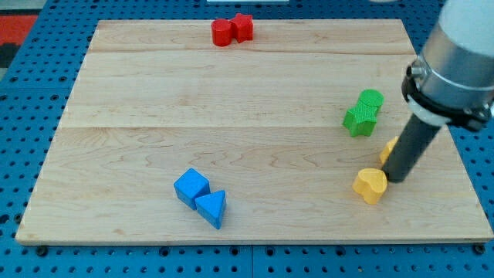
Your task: Push the yellow hexagon into the green star
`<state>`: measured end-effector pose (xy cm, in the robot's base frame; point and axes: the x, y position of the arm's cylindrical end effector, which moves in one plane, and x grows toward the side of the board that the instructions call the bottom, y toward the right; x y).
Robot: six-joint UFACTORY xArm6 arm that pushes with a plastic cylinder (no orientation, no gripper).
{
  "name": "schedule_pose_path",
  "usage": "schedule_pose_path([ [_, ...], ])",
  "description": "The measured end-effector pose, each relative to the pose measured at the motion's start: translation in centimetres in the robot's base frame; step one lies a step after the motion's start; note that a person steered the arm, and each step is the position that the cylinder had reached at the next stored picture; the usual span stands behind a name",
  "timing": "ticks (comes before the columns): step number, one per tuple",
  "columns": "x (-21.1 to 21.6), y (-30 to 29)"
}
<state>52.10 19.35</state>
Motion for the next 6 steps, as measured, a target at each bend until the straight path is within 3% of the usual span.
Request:
schedule_pose_path([
  [2, 0.3, 5.0],
  [3, -5.1, 2.7],
  [4, -6.1, 1.1],
  [5, -3.5, 6.1],
  [6, -3.5, 7.5],
])
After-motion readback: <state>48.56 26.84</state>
